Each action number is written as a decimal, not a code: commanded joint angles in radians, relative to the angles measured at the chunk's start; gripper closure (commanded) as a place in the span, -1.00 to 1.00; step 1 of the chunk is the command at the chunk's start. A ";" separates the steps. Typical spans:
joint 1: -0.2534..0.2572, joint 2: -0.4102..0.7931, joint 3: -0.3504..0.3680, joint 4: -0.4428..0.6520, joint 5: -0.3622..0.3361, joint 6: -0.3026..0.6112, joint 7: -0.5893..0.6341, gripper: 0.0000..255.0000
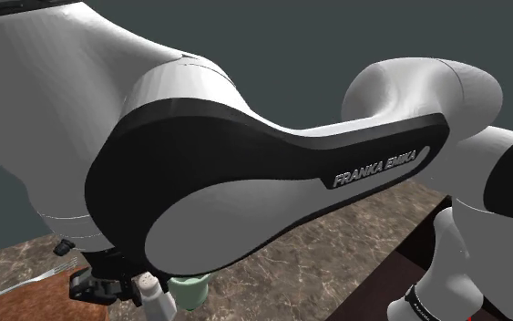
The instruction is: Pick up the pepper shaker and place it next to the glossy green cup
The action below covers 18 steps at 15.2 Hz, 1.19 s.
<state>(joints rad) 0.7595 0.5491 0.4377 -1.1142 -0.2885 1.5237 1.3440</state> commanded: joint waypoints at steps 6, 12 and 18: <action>-0.024 -0.020 0.001 -0.127 0.005 0.105 0.011 1.00; -0.034 -0.019 -0.001 -0.207 0.002 0.185 0.021 1.00; -0.041 -0.008 -0.005 -0.273 -0.005 0.258 0.032 1.00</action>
<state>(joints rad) 0.7188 0.5385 0.4331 -1.3739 -0.2917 1.7667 1.3727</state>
